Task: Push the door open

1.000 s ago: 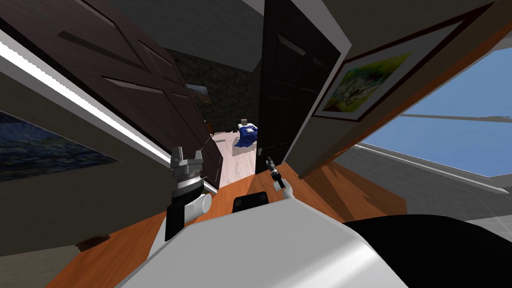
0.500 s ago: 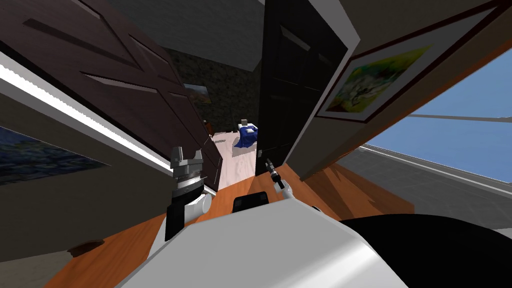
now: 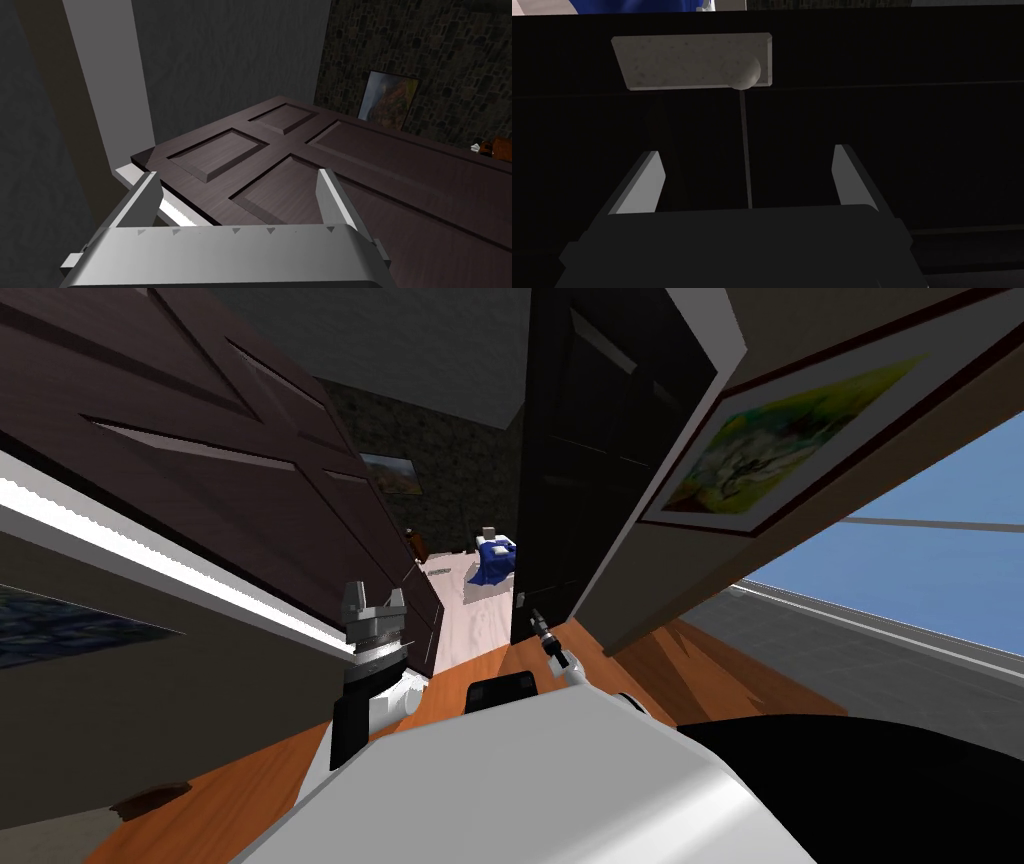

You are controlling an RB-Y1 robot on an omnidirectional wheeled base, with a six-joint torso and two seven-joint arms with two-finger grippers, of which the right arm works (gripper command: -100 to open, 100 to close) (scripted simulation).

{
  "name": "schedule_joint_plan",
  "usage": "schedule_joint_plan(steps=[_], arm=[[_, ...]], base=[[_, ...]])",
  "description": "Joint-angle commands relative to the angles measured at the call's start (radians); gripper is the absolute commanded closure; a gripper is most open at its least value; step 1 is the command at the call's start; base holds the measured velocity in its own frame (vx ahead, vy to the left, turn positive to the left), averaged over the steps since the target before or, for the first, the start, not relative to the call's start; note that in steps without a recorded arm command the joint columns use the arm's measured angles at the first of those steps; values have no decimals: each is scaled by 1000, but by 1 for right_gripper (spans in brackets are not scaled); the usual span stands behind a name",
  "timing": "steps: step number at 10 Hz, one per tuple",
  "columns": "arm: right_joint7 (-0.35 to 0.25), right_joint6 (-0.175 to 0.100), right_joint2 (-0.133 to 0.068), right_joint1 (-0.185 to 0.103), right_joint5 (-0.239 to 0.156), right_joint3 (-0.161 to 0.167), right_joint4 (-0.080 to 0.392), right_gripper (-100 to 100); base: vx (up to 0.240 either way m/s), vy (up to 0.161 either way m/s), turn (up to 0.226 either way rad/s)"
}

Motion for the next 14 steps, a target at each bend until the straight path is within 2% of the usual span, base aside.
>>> schedule_joint_plan(steps=[1, 8, 10, 11, 14], arm=[[0, 0, 0, 0, 0, 0, 0, -100], [32, 2, 21, -13, -17, -13, 26, -100], [33, 2, 21, -13, -17, -14, 26, -100], [33, 2, 21, -13, -17, -14, 26, 100], [33, 2, 21, -13, -17, -14, 26, 100]], base=[[42, -7, 3], [192, 24, 34], [138, 18, 7], [-19, 2, 6], [-20, -4, 4]])
